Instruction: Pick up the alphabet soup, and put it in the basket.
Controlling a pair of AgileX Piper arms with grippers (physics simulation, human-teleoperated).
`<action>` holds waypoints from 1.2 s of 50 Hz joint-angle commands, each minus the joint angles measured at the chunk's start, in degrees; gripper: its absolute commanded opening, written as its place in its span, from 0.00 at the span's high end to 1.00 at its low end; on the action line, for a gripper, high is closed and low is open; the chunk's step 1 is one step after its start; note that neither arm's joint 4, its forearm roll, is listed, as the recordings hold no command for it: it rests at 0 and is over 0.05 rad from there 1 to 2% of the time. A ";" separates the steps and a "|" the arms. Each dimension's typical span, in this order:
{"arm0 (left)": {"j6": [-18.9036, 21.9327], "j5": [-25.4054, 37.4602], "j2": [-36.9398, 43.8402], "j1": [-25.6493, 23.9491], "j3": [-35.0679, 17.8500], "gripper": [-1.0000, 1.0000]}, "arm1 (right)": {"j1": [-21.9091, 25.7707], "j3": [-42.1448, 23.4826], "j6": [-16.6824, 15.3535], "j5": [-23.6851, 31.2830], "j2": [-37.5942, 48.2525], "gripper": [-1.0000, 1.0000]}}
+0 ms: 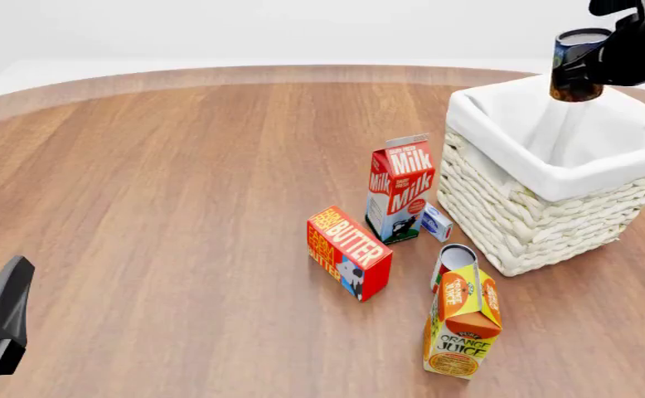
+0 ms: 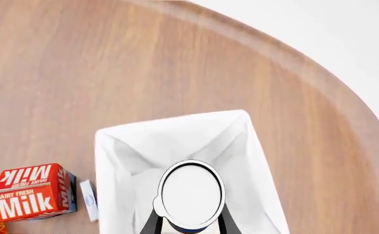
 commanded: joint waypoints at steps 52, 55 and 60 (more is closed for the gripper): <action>0.00 0.00 0.00 0.00 0.00 0.00 | -1.08 0.24 -0.72 0.75 6.77 1.00; 0.00 0.00 0.00 0.00 0.00 0.00 | -1.34 0.15 -0.92 0.74 7.22 1.00; 0.00 0.00 0.00 0.00 0.00 0.00 | -1.34 0.36 -1.07 0.65 7.38 1.00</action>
